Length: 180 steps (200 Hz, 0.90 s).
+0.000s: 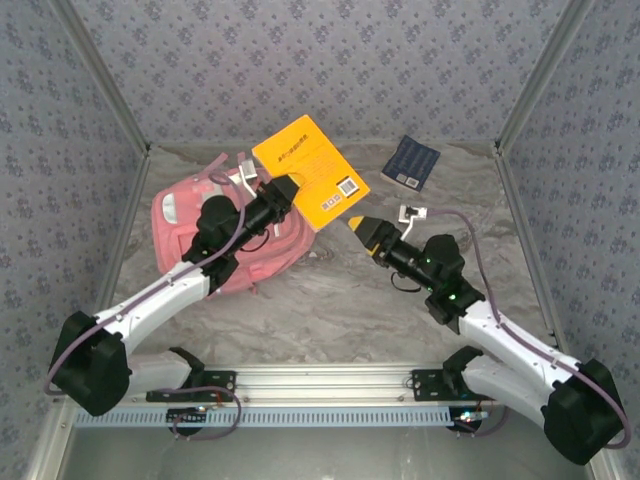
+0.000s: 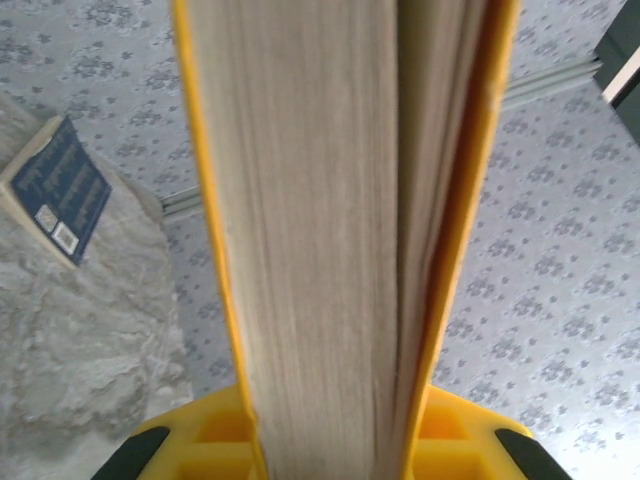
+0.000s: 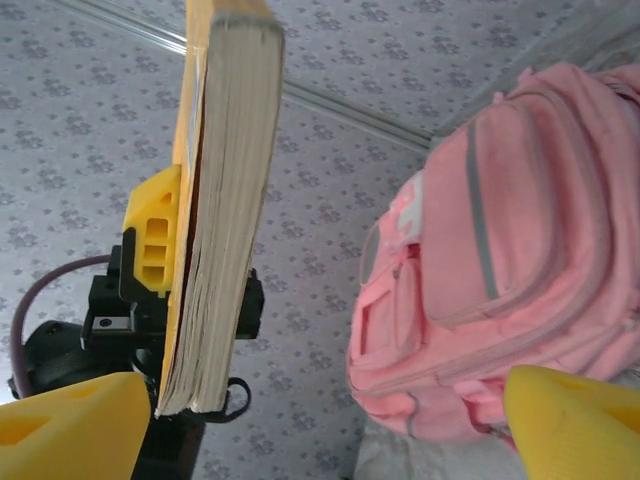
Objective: Pack books, pencil case, and school supplies into a backpack
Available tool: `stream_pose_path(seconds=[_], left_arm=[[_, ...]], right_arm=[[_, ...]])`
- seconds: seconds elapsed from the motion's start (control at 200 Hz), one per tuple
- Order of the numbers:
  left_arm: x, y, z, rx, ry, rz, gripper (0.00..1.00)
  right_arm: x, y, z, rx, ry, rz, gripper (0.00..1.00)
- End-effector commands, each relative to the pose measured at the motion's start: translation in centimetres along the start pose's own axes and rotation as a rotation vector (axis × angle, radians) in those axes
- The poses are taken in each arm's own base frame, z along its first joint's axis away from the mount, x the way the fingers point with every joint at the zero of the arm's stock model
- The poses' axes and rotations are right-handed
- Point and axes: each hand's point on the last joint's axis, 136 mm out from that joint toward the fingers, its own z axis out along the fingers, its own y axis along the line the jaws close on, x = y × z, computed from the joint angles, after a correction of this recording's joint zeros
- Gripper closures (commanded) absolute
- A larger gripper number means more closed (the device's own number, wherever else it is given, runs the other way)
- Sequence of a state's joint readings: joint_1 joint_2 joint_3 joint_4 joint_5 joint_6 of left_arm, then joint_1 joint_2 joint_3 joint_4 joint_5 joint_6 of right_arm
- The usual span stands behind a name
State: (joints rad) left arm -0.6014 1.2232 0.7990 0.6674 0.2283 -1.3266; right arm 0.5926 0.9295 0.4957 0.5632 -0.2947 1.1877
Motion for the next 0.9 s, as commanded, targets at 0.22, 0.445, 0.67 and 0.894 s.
stream_pose_path(seconds=[0.22,0.445,0.67,0.894], left_arm=[[-0.4,-4.7,0.3,0.172,-0.065,-0.03,1.0],[0.3,-4.6,0.4,0.168,-0.059,-0.027,1.0],[0.5,-4.4,0.5,0.151,-0.064,-0.015,1.0],[0.9,-3.3,0.7,0.127,-0.058,-0.018,1.0]], right_arm=[[-2.4,6.4,2.6,-0.225,-0.116,-0.03,0.07],[-3.1,7.2,3.9,-0.247,-0.138,-0.02,0.22],[-4.0,6.1,4.2,-0.191,-0.196,0.002,0.39],[-3.8,6.0,5.0,-0.164,-0.19,-0.012,0.53]])
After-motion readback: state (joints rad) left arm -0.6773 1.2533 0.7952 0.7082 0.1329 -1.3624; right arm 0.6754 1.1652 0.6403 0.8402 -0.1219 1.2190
